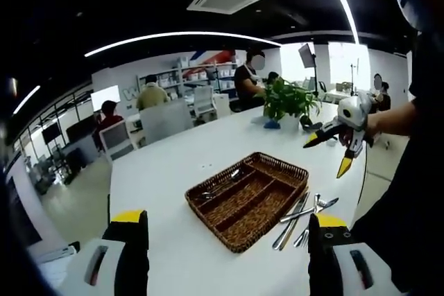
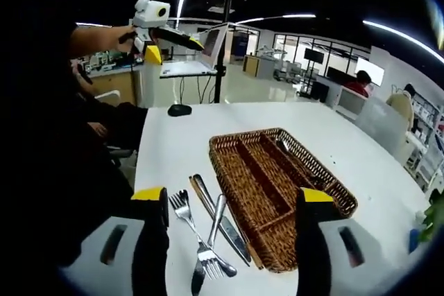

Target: Arrange the knives, forks, and spoons in their matching storage slots by inserting each utensil handle-first until every utensil is classified and aligned in the correct compartment

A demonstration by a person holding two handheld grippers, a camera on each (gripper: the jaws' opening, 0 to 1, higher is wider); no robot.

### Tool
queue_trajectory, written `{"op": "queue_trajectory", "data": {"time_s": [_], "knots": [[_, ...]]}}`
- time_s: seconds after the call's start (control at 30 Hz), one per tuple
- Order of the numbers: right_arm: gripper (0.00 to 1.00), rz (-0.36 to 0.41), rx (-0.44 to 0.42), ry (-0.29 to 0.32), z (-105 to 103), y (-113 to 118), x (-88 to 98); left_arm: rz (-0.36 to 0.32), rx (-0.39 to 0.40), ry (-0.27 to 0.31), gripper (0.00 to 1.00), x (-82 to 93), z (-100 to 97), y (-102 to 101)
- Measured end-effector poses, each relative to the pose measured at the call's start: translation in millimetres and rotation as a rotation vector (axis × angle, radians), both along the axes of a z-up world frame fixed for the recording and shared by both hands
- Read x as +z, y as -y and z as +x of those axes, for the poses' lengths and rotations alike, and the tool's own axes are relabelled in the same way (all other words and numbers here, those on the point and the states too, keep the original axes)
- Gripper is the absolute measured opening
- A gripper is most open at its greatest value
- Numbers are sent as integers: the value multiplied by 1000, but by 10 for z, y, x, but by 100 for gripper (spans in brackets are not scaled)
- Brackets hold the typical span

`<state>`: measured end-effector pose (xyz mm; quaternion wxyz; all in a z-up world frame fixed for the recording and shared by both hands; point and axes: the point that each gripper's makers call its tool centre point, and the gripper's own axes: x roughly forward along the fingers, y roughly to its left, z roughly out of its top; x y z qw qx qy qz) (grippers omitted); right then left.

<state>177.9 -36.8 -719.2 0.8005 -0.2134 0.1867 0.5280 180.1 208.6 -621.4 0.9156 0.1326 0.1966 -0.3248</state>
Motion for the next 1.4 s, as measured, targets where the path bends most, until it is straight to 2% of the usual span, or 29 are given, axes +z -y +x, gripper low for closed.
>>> {"op": "queue_trajectory", "data": {"time_s": [0.1,0.4,0.53,0.83,0.9,1.0,1.2,1.3,1.4], "knots": [[68,-32,41,-6,-71,-45,-123,4,8,2,100,3,-16,-22],[61,-28,74,-44,-132,-129,-258,6,22,-8,100,-13,-97,-54],[59,-39,90,-74,-159,-162,-422,7,27,-12,100,-14,-121,-74],[51,-83,137,-107,-245,-213,-711,11,18,-22,100,-2,-180,-82],[50,-112,155,-101,-258,-212,-800,18,6,-26,100,2,-197,-70],[44,-154,189,-103,-292,-203,-924,35,-5,-30,100,5,-214,-63],[31,-188,245,-110,-374,-274,-1098,38,-15,-32,100,26,-225,-41],[23,-242,300,-89,-416,-309,-1240,45,-20,-36,100,21,-236,-45],[22,-249,305,-97,-412,-327,-1316,49,-17,-38,100,24,-241,-76]]}}
